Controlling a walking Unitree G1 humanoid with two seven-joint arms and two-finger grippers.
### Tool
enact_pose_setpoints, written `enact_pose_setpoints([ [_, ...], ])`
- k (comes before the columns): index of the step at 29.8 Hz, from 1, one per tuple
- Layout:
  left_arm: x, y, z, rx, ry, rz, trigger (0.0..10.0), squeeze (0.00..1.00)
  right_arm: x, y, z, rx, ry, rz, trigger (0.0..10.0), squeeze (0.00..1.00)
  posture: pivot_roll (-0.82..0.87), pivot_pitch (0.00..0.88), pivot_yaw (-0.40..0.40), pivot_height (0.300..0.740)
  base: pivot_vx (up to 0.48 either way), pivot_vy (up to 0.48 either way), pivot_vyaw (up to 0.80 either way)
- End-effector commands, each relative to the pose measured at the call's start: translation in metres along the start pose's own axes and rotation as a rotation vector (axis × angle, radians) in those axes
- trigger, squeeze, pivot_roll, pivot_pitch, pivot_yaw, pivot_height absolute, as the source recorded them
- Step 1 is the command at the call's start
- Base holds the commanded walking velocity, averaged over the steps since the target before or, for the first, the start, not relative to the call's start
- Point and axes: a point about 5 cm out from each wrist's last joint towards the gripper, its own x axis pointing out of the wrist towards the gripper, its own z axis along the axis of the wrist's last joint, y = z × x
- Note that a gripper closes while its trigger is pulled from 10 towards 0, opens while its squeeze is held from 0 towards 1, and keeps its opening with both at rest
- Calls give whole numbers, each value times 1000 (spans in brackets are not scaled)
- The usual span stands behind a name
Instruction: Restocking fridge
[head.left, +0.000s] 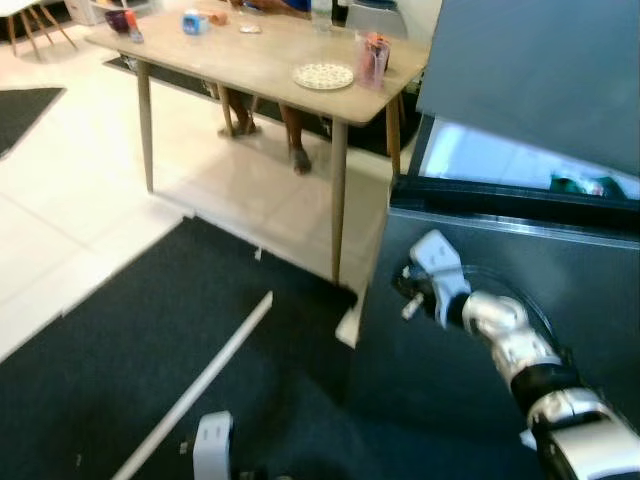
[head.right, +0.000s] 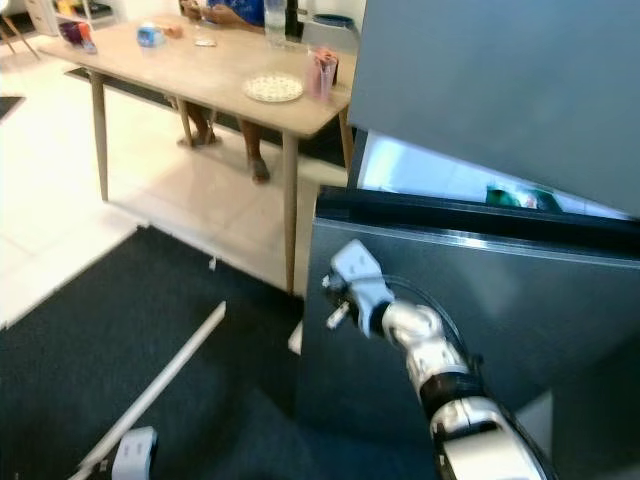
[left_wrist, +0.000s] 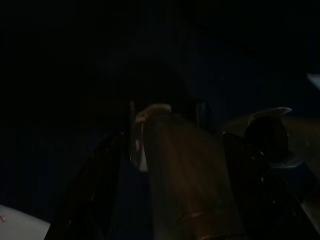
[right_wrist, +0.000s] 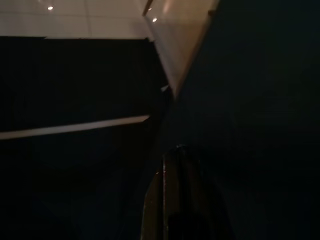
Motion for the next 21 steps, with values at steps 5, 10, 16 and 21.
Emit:
enact_pose_setpoints([
  [5, 0, -1, -5, 8, 19, 1, 10000, 0, 2, -38, 26, -110, 29, -304, 10000, 0, -18, 7, -18, 740, 353, 0, 0],
  [10, 0, -1, -6, 7, 20, 3, 10000, 0, -1, -54, 44, -104, -51, -473, 10000, 0, -13, 5, -24, 740, 352, 0, 0],
  [16, -1, 0, -5, 1, 13, 11, 10000, 0, -1, -52, 42, -73, -77, -471, 10000, 0, -13, 5, -24, 740, 332, 0, 0],
  [21, 0, 0, -5, -20, 10, 23, 10000, 0, 4, -14, 16, -21, -59, -189, 10000, 0, -11, 6, -25, 740, 0, 0, 0],
])
